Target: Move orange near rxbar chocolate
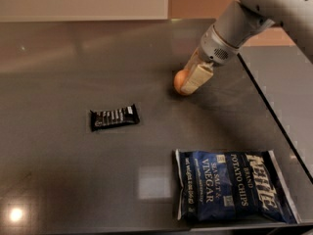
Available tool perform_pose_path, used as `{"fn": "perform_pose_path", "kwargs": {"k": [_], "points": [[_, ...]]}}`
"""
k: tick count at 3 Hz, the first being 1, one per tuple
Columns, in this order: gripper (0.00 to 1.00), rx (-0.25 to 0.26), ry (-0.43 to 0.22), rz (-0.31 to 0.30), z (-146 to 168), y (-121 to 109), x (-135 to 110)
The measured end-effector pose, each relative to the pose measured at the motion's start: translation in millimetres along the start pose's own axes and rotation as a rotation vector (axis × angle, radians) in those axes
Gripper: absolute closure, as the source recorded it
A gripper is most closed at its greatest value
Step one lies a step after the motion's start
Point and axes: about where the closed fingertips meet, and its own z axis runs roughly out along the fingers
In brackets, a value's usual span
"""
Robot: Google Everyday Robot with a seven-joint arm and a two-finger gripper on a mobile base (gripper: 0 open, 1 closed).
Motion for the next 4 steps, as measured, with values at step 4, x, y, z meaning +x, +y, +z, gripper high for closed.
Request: {"fn": "perform_pose_path", "kwargs": {"k": [4], "points": [[1.0,-0.105,-0.014,-0.23,26,72,-75]]}}
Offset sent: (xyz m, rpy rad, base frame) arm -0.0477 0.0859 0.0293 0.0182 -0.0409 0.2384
